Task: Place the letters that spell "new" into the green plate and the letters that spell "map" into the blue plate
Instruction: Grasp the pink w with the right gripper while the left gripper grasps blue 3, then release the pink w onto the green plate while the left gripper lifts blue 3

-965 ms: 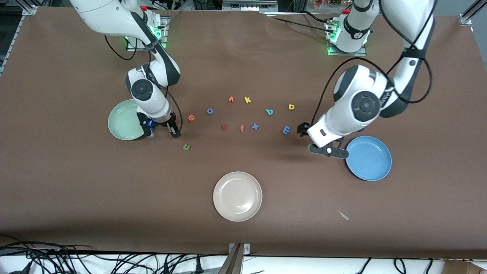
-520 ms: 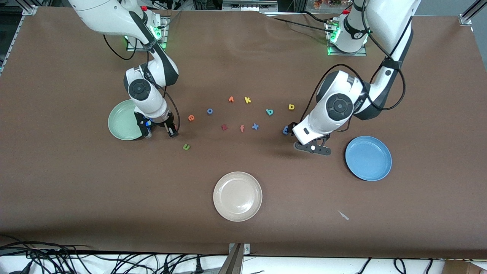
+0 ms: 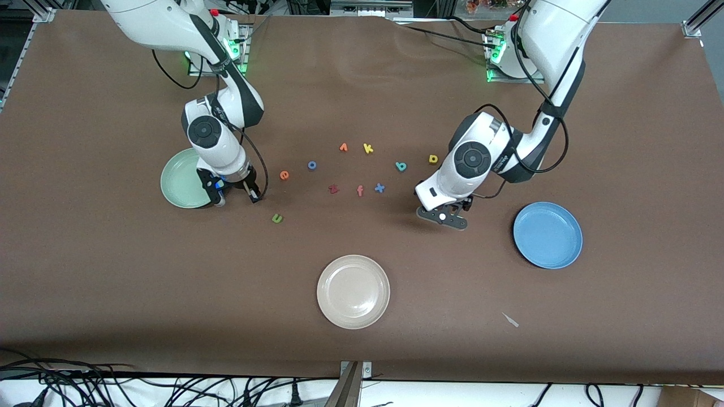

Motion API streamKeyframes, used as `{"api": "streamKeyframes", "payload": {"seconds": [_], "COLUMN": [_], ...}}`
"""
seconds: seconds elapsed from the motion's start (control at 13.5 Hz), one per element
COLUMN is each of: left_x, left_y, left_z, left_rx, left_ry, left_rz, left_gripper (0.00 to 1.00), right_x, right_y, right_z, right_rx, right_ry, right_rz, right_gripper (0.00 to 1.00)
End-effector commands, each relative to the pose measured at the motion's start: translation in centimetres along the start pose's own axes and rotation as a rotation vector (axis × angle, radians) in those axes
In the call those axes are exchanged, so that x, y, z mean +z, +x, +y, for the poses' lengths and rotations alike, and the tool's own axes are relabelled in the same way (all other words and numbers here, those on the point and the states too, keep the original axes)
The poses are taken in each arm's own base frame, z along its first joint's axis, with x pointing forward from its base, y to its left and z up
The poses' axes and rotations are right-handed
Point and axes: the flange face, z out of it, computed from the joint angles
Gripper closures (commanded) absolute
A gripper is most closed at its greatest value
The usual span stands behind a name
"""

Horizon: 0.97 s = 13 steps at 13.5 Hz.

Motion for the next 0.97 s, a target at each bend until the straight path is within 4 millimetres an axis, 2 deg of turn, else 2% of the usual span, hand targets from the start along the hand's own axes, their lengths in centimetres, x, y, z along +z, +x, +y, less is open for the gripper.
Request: {"api": "streamKeyframes", "payload": {"seconds": [0.0,0.15,0.3,0.45,0.59,0.74,0.82,0.89], "left_x": [1.8,4.0,4.7,5.1,5.1,5.4,5.4,5.4], "left_y": [0.0,-1.4,-2.1,-3.0,-3.1,-3.4,-3.4,-3.4], "left_z": [0.6,1.3,1.5,2.2,2.5,2.5,2.4,2.4], "left_rx": [0.030,0.048,0.055,0.071,0.075,0.076,0.075,0.074], "left_ry": [0.022,0.006,0.002,0.007,0.008,0.008,0.008,0.009], "left_rz": [0.034,0.065,0.075,0.061,0.061,0.055,0.053,0.053], "left_gripper": [0.00,0.00,0.00,0.00,0.03,0.13,0.19,0.26], "right_x": [-4.3,-6.1,-6.4,-5.8,-4.1,-2.8,-2.6,-2.6], "right_y": [1.1,4.1,7.5,10.5,11.3,11.6,11.6,11.7], "right_z": [0.0,1.3,4.0,6.5,8.8,9.9,10.0,10.0], "right_rx": [-0.074,-0.156,-0.245,-0.282,-0.313,-0.307,-0.302,-0.299], "right_ry": [-0.001,-0.059,-0.180,-0.217,-0.242,-0.251,-0.256,-0.258], "right_rz": [0.020,0.026,-0.011,-0.030,-0.051,-0.055,-0.058,-0.060], "right_gripper": [1.00,1.00,1.00,1.00,1.00,0.87,0.33,0.00]}}
